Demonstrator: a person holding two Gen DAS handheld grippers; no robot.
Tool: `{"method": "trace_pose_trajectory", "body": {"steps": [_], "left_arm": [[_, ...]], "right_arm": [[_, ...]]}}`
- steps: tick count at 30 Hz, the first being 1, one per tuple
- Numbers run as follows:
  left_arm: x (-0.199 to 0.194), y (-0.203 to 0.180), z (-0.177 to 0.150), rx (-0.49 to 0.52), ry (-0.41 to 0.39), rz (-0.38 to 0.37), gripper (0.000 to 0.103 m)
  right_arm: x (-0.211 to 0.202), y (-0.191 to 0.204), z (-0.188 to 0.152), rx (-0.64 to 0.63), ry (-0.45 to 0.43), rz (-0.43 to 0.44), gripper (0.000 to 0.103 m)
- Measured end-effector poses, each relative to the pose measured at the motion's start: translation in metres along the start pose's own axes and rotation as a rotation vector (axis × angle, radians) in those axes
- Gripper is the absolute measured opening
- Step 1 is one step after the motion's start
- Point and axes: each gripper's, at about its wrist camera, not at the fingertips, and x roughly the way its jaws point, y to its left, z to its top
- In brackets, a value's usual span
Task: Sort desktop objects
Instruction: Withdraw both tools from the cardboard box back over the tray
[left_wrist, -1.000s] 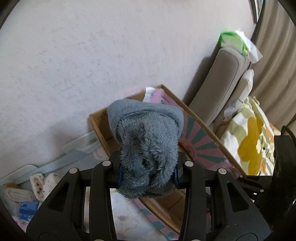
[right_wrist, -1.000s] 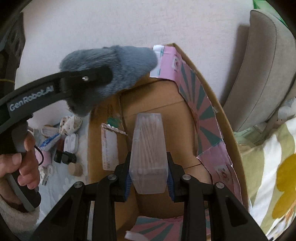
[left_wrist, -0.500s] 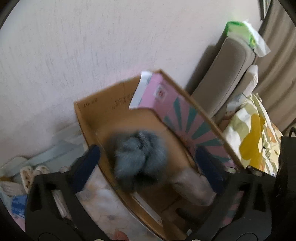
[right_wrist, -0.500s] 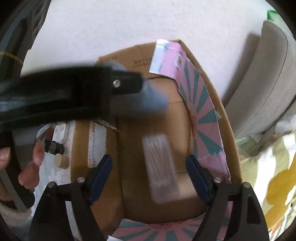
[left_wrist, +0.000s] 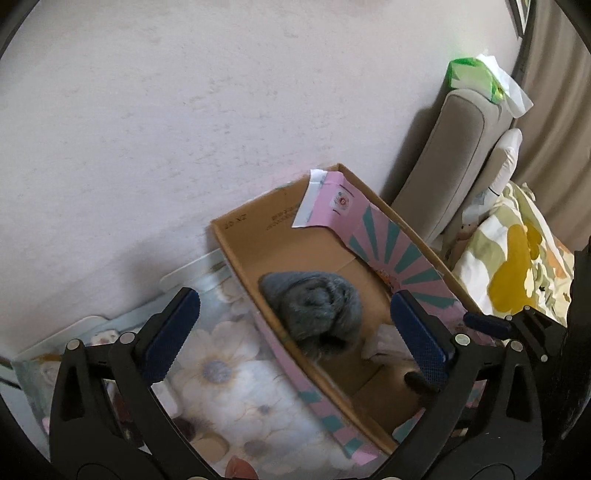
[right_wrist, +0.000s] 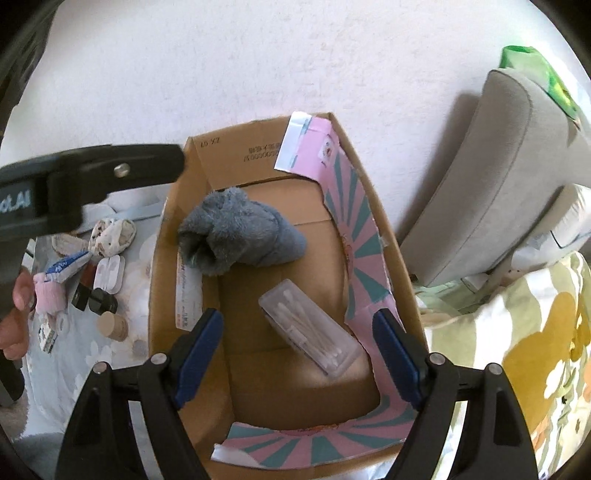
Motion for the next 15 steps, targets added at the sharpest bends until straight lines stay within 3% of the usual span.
{"method": "trace_pose_trajectory", "body": {"steps": [6, 15], "left_arm": [[-0.039, 0.015, -0.007, -0.01, -0.063, -0.012, 0.103], [-0.076, 0.05, -0.022, -0.072, -0.095, -0.006, 0.103]], "right_arm": [[-0.02, -0.004, 0.004, 0.03, -0.005, 0.017, 0.08], [-0.043, 0.013, 0.009, 0.022, -0.058, 0.017, 0.08]]}}
